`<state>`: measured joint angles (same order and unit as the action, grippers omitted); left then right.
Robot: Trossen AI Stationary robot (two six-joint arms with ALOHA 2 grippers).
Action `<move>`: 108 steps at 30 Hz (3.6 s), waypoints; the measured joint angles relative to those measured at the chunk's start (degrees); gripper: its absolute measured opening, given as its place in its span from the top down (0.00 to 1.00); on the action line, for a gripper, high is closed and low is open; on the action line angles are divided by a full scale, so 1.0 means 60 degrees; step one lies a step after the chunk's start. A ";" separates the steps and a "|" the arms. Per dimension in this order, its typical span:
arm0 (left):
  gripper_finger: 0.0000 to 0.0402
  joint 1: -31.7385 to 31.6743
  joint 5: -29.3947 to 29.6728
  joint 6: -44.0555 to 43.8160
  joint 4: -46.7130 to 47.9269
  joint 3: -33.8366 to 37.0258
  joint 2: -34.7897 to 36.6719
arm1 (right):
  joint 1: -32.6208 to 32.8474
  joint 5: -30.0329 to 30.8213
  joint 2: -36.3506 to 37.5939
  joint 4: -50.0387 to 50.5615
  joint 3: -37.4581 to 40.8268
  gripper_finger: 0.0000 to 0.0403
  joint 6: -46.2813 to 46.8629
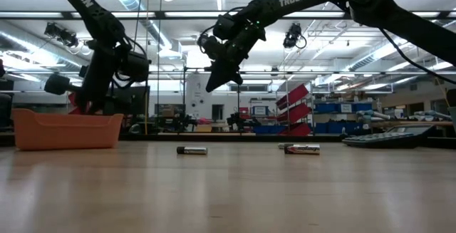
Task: Sort batteries
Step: Put the silver battery into the orange bin
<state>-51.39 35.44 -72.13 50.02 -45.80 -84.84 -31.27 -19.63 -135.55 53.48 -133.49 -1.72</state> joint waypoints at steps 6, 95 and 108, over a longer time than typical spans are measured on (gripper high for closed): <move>1.00 -0.0363 -0.0290 0.0266 -0.0227 0.0002 -0.0662 | 0.0000 -0.0005 0.0000 0.0043 0.0000 1.00 0.0000; 1.00 -0.0134 -0.1850 0.1357 0.0581 -0.0711 -0.1818 | 0.0226 -0.0257 -0.0002 0.0240 0.0000 1.00 -0.0746; 1.00 -0.0657 -0.0490 0.1376 0.1122 -0.1311 -0.1882 | 0.0225 -0.0257 -0.0004 0.0324 0.0000 1.00 -0.0739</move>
<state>-55.34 32.50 -63.87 56.75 -53.67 -96.13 -29.92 -21.17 -135.57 55.42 -133.49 -6.15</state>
